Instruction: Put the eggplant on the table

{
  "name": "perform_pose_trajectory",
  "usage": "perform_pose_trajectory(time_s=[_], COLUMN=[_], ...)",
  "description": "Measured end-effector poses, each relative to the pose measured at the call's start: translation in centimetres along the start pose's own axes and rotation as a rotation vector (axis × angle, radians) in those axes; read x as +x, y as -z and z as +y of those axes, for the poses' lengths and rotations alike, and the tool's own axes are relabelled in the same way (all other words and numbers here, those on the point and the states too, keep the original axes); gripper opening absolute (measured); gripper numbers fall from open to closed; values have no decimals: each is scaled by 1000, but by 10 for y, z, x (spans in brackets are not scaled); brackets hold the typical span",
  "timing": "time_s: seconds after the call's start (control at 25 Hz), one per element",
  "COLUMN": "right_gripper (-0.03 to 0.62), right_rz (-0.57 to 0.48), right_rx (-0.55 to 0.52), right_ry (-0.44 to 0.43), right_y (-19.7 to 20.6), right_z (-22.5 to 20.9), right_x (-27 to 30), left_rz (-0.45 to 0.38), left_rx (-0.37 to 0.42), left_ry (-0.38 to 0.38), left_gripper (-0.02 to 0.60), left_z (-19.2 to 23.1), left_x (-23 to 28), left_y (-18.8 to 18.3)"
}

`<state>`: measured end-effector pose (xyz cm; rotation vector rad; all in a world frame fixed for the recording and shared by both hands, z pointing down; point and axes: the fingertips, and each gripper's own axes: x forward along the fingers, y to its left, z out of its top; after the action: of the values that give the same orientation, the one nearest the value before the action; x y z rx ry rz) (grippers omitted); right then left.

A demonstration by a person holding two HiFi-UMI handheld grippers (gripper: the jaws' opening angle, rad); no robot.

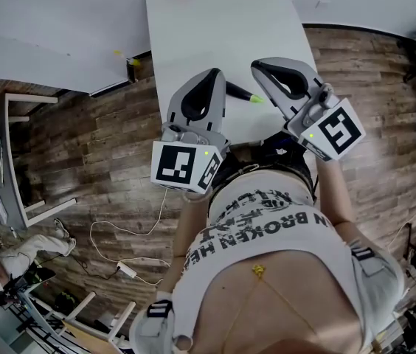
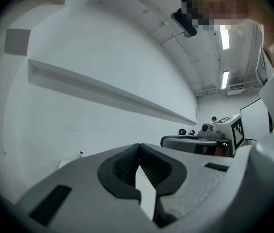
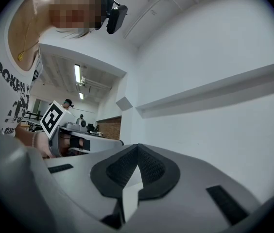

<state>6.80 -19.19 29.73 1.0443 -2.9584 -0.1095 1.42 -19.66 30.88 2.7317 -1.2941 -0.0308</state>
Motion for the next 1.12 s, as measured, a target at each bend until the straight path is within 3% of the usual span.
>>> perform_pose_trajectory(time_s=[1.12], right_gripper=[8], right_rz=[39], right_rx=[-8], right_ry=[-15], right_y=[5], right_z=[1], right_x=[1], left_rz=[12], left_rx=[-7], left_ry=[-11], left_gripper=[6], left_z=[3], left_x=[-4], left_y=[4])
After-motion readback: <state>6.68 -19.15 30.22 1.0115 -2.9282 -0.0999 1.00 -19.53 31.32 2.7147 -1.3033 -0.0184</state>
